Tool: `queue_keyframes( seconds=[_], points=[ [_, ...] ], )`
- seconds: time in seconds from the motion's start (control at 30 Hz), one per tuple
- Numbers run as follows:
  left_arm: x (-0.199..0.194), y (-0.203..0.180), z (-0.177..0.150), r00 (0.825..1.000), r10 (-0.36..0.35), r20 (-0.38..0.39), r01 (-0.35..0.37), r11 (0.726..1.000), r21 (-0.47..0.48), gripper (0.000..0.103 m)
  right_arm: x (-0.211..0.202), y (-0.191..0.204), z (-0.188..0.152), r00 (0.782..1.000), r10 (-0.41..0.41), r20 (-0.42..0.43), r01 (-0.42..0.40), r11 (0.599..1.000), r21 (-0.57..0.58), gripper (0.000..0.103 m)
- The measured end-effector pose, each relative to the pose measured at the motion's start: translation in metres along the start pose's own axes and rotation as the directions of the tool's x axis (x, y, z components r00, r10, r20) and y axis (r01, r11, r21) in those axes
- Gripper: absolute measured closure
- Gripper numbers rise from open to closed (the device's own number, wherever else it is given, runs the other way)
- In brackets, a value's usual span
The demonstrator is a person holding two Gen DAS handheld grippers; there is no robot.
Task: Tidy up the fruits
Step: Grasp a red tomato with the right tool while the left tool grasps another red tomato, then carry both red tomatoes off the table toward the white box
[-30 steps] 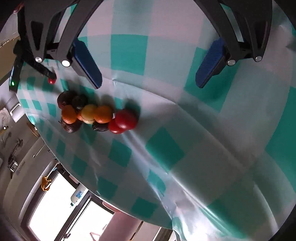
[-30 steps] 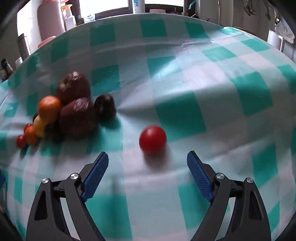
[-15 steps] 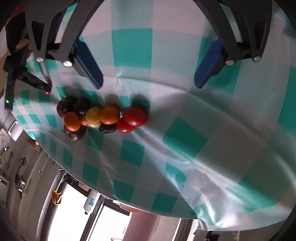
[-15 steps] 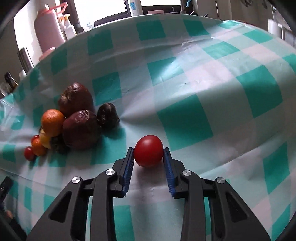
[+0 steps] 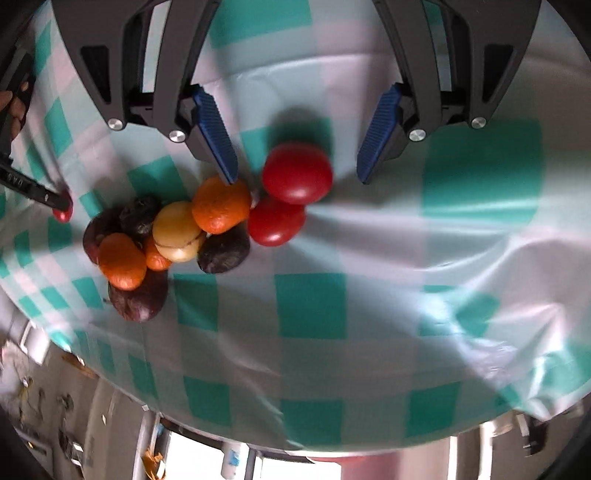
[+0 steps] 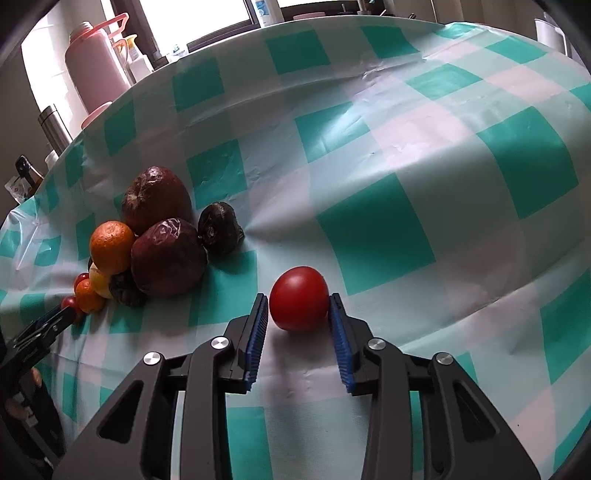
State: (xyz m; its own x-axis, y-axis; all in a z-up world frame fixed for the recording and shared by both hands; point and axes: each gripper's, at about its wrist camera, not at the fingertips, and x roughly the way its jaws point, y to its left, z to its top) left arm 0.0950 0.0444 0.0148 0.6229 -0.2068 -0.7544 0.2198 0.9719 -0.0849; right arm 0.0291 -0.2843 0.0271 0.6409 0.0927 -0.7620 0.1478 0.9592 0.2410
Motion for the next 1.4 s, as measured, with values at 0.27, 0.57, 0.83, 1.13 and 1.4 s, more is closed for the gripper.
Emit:
queue_keyframes(
  seconds=[0.27,0.57,0.83,1.13,1.4],
  points=[
    [-0.033,0.001,-0.023,0.997,0.042,0.072,-0.041,0.999,-0.019,0.064,0.001,0.008,-0.001,1.000,-0.013,-0.001,0.013,0.999,-0.033,0.046],
    [-0.090,0.009,-0.073,0.984,-0.064,0.163,0.097,0.974,-0.204,0.064,0.016,0.031,0.005,0.986,-0.165,-0.014,0.162,0.980,-0.116,0.048],
    [-0.091,0.003,-0.077,0.985,-0.041,0.167,0.070,0.982,-0.174,0.064,0.013,0.031,0.005,0.988,-0.154,0.002,0.154,0.985,-0.075,0.072],
    [-0.089,-0.002,-0.078,0.986,-0.037,0.162,0.062,0.986,-0.153,0.064,-0.031,0.039,-0.034,0.999,-0.009,0.047,0.011,0.998,-0.063,0.072],
    [-0.086,-0.003,-0.080,0.988,-0.033,0.149,0.055,0.987,-0.151,0.064,-0.066,0.052,-0.076,0.989,0.140,0.050,-0.137,0.989,-0.048,0.072]
  ],
)
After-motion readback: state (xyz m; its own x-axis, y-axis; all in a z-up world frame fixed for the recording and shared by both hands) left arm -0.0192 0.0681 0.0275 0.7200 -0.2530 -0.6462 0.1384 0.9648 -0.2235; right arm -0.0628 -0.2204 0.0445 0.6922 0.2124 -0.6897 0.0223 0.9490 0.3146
